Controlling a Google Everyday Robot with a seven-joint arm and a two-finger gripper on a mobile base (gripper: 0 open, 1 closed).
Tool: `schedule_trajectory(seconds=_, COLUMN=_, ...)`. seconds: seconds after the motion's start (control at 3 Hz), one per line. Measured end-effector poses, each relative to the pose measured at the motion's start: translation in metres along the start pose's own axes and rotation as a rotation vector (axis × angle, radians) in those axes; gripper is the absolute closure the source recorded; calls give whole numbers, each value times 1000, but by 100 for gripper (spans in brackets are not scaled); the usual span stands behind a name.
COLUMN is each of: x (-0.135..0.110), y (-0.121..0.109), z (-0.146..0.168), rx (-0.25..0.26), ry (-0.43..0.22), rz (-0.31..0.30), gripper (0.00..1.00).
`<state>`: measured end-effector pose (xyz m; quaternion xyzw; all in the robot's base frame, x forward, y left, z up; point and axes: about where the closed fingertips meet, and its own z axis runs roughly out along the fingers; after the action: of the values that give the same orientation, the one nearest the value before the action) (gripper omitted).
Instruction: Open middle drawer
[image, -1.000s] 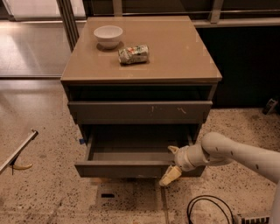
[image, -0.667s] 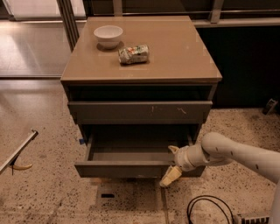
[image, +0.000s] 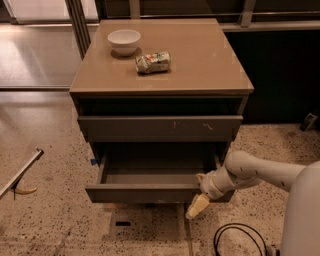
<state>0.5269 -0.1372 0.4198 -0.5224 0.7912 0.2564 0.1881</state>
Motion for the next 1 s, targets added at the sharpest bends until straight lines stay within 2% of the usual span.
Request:
schedule_trajectory(seconds=0.33, x=3, y=2, z=-3, rx=-1, ry=12, rz=6, gripper=19)
schedule_trajectory(seconds=0.67, x=1, y=2, z=-5, rx=-1, ry=12, rz=6, gripper=42)
schedule_trajectory(seconds=1.0, x=1, y=16, z=-19, rx=19, ry=22, rz=-18, gripper=65)
